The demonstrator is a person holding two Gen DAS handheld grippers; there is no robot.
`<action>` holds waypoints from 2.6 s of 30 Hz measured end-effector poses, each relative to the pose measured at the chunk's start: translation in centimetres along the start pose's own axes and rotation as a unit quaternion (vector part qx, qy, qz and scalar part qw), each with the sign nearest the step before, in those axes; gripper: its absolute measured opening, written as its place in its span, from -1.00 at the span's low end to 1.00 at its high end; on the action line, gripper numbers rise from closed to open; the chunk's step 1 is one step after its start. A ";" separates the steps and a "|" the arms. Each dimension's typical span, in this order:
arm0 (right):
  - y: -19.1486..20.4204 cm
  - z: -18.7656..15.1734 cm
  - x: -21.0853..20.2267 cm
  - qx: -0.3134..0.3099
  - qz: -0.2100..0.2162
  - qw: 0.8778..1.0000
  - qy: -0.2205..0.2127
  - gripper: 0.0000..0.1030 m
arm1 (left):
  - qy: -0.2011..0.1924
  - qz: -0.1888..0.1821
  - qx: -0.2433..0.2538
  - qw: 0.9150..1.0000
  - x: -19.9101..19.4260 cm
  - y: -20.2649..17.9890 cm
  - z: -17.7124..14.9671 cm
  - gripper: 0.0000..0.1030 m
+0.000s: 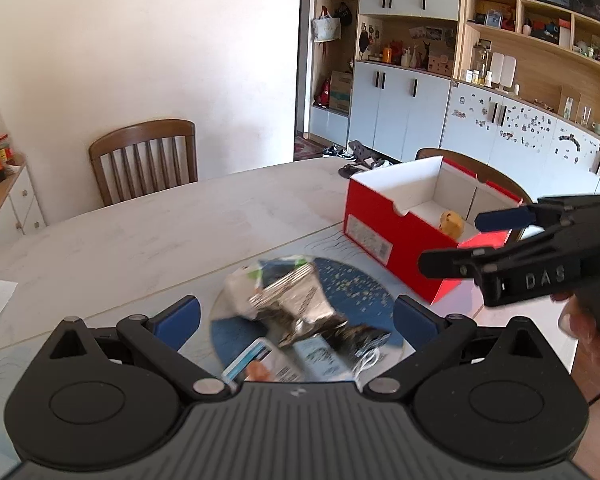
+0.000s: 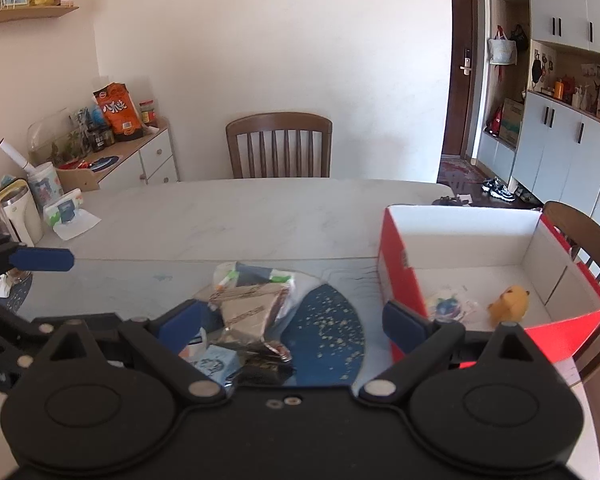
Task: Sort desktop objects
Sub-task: 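Move both grippers back over the placemat items, then grasp the dark snack packet with the right gripper while the left gripper grasps the black-items bag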
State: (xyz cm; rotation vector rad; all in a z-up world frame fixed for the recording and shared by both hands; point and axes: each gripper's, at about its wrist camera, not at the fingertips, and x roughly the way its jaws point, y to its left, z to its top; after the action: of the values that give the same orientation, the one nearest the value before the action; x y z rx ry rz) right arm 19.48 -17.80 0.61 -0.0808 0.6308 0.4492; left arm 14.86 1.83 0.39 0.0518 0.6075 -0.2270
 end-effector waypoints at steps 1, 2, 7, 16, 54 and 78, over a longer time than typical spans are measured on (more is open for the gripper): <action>0.3 -0.2 -0.1 0.000 -0.001 1.000 -0.001 0.89 | -0.001 0.004 0.004 1.000 -0.2 0.1 -0.4 1.00; 0.7 -0.4 0.0 -0.001 -0.001 1.000 -0.002 0.88 | -0.001 0.008 0.008 1.000 -0.4 0.3 -0.9 1.00; 1.8 -1.5 0.6 -0.011 -0.001 1.000 0.007 0.87 | 0.006 0.016 0.022 1.000 -1.0 1.1 -3.2 1.00; 2.4 -3.5 2.8 -0.009 -0.016 0.999 0.037 0.77 | 0.046 0.030 0.027 0.998 0.6 2.4 -7.0 0.99; 2.6 -4.3 13.4 0.071 -0.035 0.975 0.207 0.01 | 0.140 0.022 -0.031 0.989 9.3 4.8 -7.9 -0.12; 2.2 -3.2 10.4 0.038 -0.009 0.983 0.179 -0.17 | 0.148 0.033 -0.048 0.987 8.0 4.8 -7.2 -0.46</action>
State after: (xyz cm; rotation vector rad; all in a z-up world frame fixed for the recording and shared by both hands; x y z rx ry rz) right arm 24.22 -12.51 -7.98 -0.0955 0.9997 0.3941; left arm 18.28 5.79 -10.23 0.0128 0.9113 -0.1253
